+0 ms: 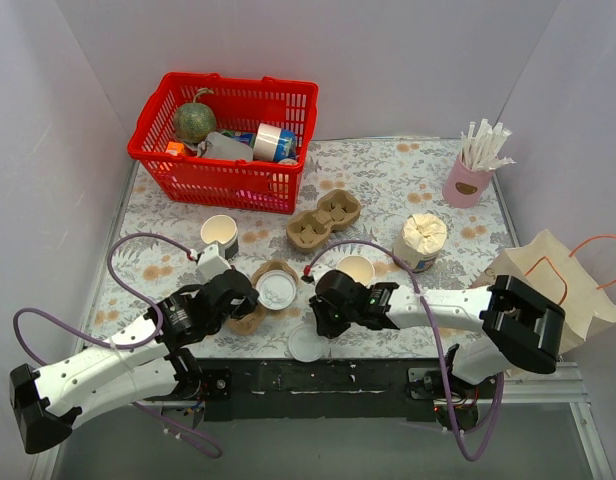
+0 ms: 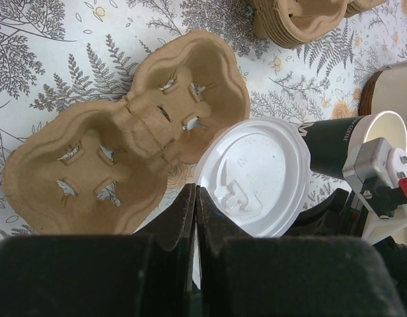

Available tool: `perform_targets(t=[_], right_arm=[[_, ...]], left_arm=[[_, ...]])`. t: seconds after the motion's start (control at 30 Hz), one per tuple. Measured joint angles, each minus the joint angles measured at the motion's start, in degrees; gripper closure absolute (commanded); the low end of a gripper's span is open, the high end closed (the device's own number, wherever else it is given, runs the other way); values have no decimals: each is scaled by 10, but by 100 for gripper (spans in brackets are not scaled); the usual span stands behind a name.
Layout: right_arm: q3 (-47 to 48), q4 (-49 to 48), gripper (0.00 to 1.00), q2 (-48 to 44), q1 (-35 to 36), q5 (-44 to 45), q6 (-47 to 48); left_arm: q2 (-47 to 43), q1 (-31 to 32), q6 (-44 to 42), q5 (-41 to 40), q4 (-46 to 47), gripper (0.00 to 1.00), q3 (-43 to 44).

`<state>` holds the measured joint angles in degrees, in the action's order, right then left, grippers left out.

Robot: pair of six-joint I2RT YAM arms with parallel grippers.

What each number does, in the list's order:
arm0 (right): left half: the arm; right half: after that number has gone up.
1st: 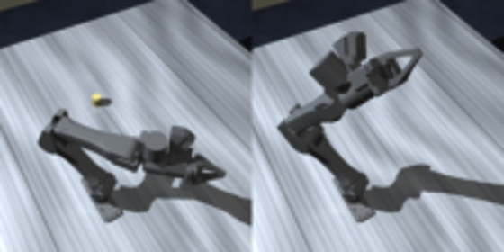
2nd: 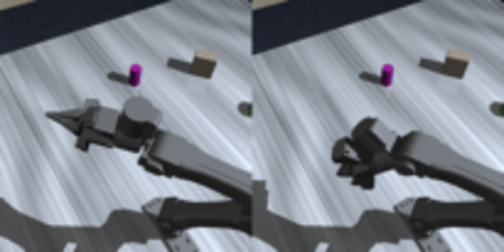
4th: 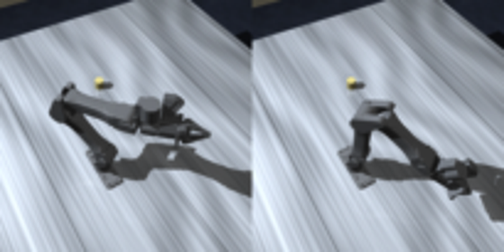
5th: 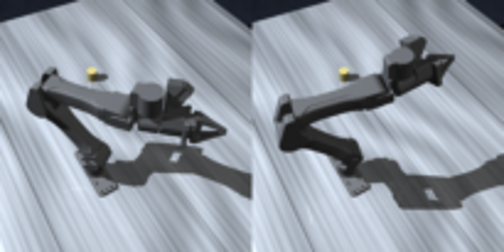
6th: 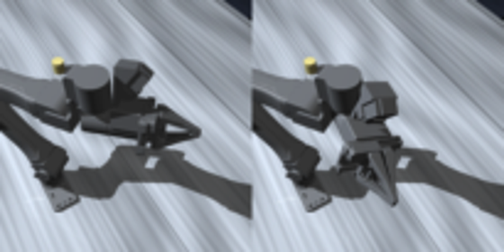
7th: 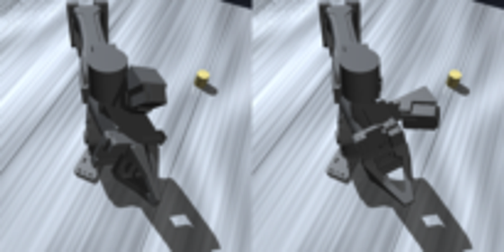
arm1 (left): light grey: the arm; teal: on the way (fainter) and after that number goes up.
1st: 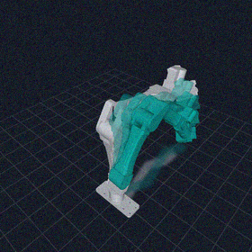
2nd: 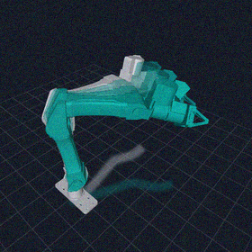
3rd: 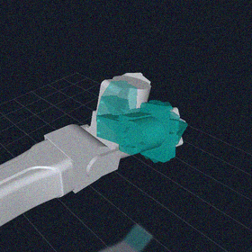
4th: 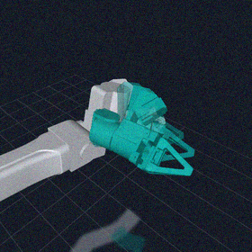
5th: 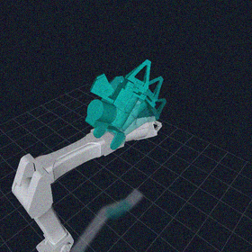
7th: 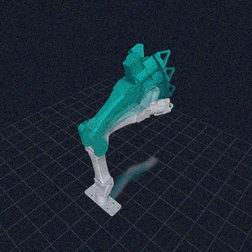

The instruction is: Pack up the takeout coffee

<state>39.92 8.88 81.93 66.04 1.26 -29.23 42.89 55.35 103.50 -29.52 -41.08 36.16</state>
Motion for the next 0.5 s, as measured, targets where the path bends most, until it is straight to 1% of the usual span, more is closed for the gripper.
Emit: perform_targets(t=[0.1, 0.13, 0.23, 0.3, 0.33, 0.43, 0.5], right_arm=[[23, -16, 80, 19, 1, -4, 9], [29, -23, 75, 26, 1, -9, 10], [40, -38, 65, 38, 1, -14, 12], [41, -41, 61, 39, 1, -16, 14], [41, -43, 57, 39, 1, -17, 16], [41, -43, 48, 37, 1, -17, 21], [41, -35, 46, 24, 1, -14, 26]], left_arm=[[-5, 0, 5, -2, -10, 100, 1], [-7, 0, 6, -3, -13, 100, 2], [-9, 0, 10, -8, -24, 100, 7], [-10, 0, 12, -10, -29, 100, 10], [-11, 0, 13, -12, -30, 100, 13], [-10, 0, 14, -14, -37, 100, 20], [-9, 0, 14, -14, -41, 100, 26]])
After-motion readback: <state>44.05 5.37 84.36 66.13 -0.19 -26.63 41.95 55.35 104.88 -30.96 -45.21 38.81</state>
